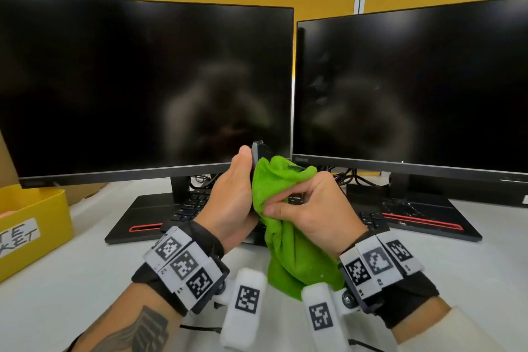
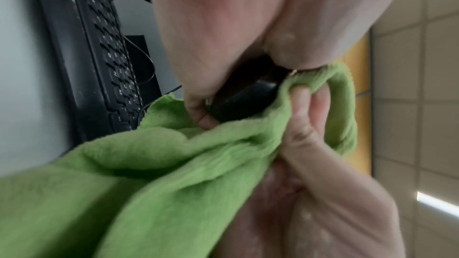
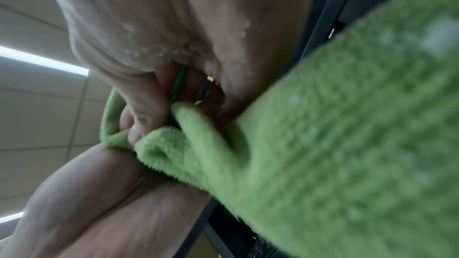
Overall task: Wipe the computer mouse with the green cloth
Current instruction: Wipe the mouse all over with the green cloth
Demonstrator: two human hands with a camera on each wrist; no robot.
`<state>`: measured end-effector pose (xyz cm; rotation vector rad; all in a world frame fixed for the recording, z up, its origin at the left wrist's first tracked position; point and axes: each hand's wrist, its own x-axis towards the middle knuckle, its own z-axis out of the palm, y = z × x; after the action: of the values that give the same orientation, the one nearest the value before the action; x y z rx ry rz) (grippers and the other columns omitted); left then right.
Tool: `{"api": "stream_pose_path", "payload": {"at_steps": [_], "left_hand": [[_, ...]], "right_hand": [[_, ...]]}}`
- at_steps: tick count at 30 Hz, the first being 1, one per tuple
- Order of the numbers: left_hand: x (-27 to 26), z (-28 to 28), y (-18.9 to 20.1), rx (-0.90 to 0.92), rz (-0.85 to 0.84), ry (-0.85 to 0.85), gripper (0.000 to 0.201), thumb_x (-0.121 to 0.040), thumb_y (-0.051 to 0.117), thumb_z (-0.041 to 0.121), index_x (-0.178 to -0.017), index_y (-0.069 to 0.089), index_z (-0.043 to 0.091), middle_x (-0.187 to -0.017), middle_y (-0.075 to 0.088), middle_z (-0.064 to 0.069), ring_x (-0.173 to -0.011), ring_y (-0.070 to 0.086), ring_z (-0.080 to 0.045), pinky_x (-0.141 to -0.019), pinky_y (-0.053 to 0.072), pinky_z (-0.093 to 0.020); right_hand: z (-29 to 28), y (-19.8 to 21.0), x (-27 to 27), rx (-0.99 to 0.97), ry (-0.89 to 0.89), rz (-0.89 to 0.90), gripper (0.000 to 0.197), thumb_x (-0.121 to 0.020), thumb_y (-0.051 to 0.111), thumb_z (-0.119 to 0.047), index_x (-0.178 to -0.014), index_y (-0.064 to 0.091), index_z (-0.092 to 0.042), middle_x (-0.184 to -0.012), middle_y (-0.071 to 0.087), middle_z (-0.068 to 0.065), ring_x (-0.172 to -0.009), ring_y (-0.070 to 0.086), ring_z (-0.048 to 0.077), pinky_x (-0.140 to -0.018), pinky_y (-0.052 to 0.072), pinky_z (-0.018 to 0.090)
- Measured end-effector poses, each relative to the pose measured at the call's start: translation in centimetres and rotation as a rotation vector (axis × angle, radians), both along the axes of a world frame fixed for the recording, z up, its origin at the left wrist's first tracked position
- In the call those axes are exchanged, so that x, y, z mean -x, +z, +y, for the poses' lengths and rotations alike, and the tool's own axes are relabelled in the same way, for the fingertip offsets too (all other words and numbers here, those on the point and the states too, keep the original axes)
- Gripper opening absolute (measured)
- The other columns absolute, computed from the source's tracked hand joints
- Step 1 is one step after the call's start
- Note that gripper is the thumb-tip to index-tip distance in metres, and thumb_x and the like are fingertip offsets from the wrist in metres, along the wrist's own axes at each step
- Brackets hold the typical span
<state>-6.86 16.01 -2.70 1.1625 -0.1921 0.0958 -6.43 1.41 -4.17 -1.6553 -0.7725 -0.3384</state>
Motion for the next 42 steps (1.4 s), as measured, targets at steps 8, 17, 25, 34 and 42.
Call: {"api": "stream_pose_path", "payload": {"at_steps": [8,17,25,34,42], "left_hand": [[0.5,-1.4,-1.1,-0.055,0.020,-0.120,0.055,-0.113,0.029,0.044,-0.143,0.058,0.007,-0.132,0.074,-0.018,-0.125,0.070,-0.029,-0.105,0.058,-0.043],[-0.2,-0.7,-1.2,-0.087,-0.001,-0.078,0.056,-0.113,0.032,0.045,-0.145,0.053,0.004,-0.135,0.070,-0.022,-0.128,0.068,-0.031,-0.105,0.057,-0.044],[-0.6,0.1,0.1,0.005,0.018,0.032,0.057,-0.112,0.037,0.046,-0.142,0.052,-0.001,-0.114,0.068,-0.026,-0.100,0.070,-0.031,-0.076,0.066,-0.037],[-0.3,0.0,0.2,-0.066,-0.013,-0.013,0.063,-0.112,0.032,0.047,-0.138,0.056,-0.004,-0.115,0.070,-0.035,-0.098,0.072,-0.033,-0.082,0.066,-0.040],[-1.0,-1.0,0.4,-0.100,-0.011,0.064,0.065,-0.102,0.046,0.061,-0.140,0.055,0.009,-0.139,0.060,-0.034,-0.130,0.062,-0.046,-0.109,0.051,-0.060]], "right_hand": [[-0.7,1.1,0.1,-0.234,-0.154,-0.035,0.028,-0.076,0.085,0.007,-0.078,0.082,-0.021,-0.075,0.080,-0.013,-0.076,0.076,0.000,-0.073,0.056,0.013],[-0.5,0.7,0.2,-0.122,-0.132,-0.052,0.026,-0.075,0.086,0.006,-0.078,0.084,-0.020,-0.087,0.082,-0.005,-0.082,0.076,0.004,-0.078,0.055,0.014],[-0.4,0.4,0.0,0.225,-0.082,0.001,0.013,-0.075,0.088,0.000,-0.084,0.086,-0.008,-0.086,0.083,0.001,-0.085,0.078,0.011,-0.084,0.063,0.029],[-1.8,0.4,-1.5,0.221,-0.305,0.031,0.011,-0.069,0.091,-0.012,-0.075,0.086,-0.020,-0.076,0.082,-0.006,-0.080,0.078,0.010,-0.083,0.064,0.042],[-2.2,1.0,-1.7,-0.132,-0.425,0.006,0.024,-0.071,0.090,-0.006,-0.075,0.081,-0.027,-0.075,0.080,-0.003,-0.074,0.076,0.013,-0.076,0.063,0.029]]}}
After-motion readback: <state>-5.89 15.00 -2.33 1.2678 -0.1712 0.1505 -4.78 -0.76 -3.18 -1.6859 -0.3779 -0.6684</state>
